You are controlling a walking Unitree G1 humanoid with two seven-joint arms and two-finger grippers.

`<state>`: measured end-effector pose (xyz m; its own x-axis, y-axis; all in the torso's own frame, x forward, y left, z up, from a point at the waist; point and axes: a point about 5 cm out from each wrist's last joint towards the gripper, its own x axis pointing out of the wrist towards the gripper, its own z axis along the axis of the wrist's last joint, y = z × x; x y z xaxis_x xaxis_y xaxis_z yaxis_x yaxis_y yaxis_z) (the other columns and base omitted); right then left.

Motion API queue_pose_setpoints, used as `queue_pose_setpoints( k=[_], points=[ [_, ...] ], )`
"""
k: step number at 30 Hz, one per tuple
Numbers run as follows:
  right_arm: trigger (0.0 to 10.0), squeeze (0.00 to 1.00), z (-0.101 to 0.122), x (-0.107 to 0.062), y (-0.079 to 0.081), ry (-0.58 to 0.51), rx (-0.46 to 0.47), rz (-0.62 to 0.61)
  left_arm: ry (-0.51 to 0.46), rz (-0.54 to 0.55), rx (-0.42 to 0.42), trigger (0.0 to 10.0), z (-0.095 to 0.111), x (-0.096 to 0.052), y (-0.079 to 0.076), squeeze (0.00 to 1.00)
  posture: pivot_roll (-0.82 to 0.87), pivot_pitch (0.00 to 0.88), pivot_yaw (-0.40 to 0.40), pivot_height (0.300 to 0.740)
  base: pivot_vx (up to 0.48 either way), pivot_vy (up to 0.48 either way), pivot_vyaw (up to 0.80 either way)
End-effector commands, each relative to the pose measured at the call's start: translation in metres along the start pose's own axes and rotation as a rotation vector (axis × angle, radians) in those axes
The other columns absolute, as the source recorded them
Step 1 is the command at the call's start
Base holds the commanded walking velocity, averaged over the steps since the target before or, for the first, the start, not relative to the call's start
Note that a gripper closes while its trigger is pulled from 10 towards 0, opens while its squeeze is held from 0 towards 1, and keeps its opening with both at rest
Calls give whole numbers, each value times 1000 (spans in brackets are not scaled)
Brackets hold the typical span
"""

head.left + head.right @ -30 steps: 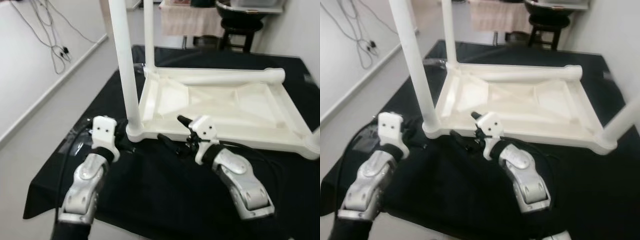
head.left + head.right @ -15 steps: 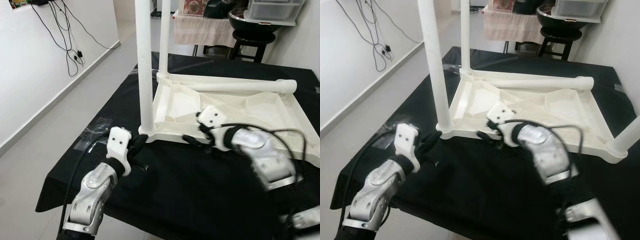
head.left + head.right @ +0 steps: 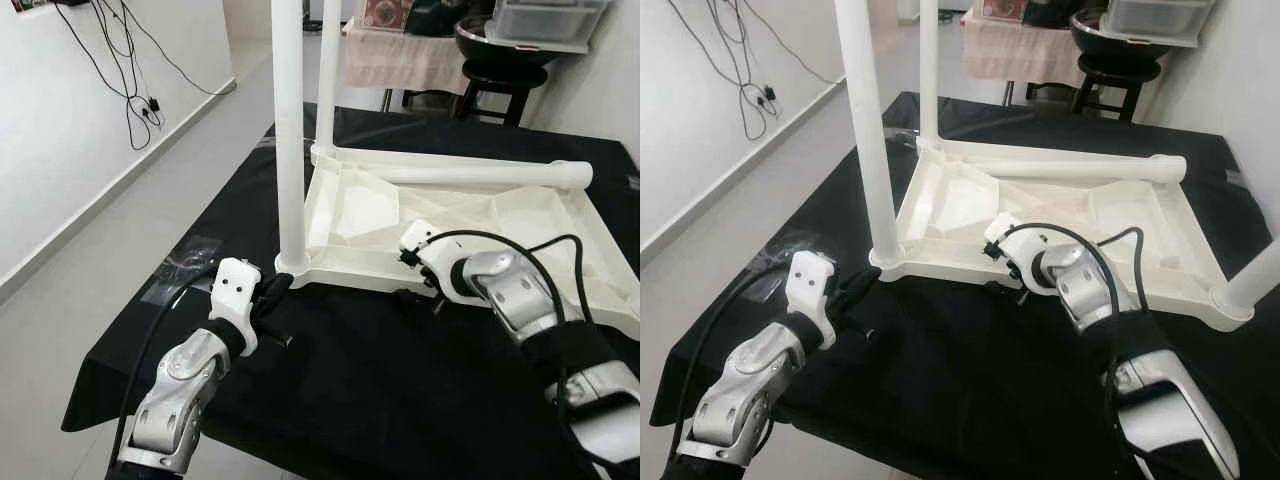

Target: Building children table

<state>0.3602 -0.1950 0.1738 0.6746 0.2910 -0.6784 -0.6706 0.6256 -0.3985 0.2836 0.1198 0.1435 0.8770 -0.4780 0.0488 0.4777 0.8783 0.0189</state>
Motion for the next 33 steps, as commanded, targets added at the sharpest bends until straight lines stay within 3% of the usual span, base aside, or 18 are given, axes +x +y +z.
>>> queue_pose_setpoints(
  k=[1, 2, 3, 4, 5, 13, 19, 24, 28, 33],
  points=[
    [10000, 0, -7, 1, -3, 68, -28, 4, 19, -8, 7, 10000, -2, -2, 0, 0, 40, 108, -7, 740, 0, 0, 0],
    [5490, 0, -9, 1, -4, 102, -36, 21, 19, -7, 8, 10000, -2, -2, 0, 0, 41, 110, -10, 740, 0, 0, 0],
    [3451, 0, -10, 1, -5, 122, -36, 33, 19, -6, 9, 10000, -2, -3, 0, 0, 41, 110, -10, 740, 0, 0, 0],
    [3451, 0, -10, 1, -5, 122, -36, 33, 19, -6, 9, 10000, -2, -3, 0, 0, 41, 110, -10, 740, 0, 0, 0],
    [0, 0, -10, 1, -6, 135, -32, 38, 18, -5, 9, 10000, -2, -3, 0, 0, 42, 111, -12, 740, 0, 0, 0],
    [0, 0, -10, 0, -9, 178, -27, 75, 17, -4, 8, 10000, -2, -3, -1, 0, 41, 112, -14, 740, 0, 0, 0],
    [0, 0, -12, 1, -3, 203, -51, 147, 15, 0, 7, 10000, -2, -3, -1, 0, 40, 113, -17, 740, 0, 0, 0],
    [0, 0, -8, 0, 10, 173, -24, 255, 14, 3, 6, 10000, -2, -3, -1, 0, 39, 113, -19, 740, 0, 0, 0],
    [0, 0, 13, -12, 44, 15, 61, 481, 14, 3, 6, 10000, -1, -3, -1, 0, 38, 115, -19, 740, 0, 0, 0],
    [0, 0, 27, -12, 67, -44, 116, 551, 15, 4, 7, 10000, -1, -3, -1, 0, 41, 116, -19, 740, 0, 0, 0]
  ],
)
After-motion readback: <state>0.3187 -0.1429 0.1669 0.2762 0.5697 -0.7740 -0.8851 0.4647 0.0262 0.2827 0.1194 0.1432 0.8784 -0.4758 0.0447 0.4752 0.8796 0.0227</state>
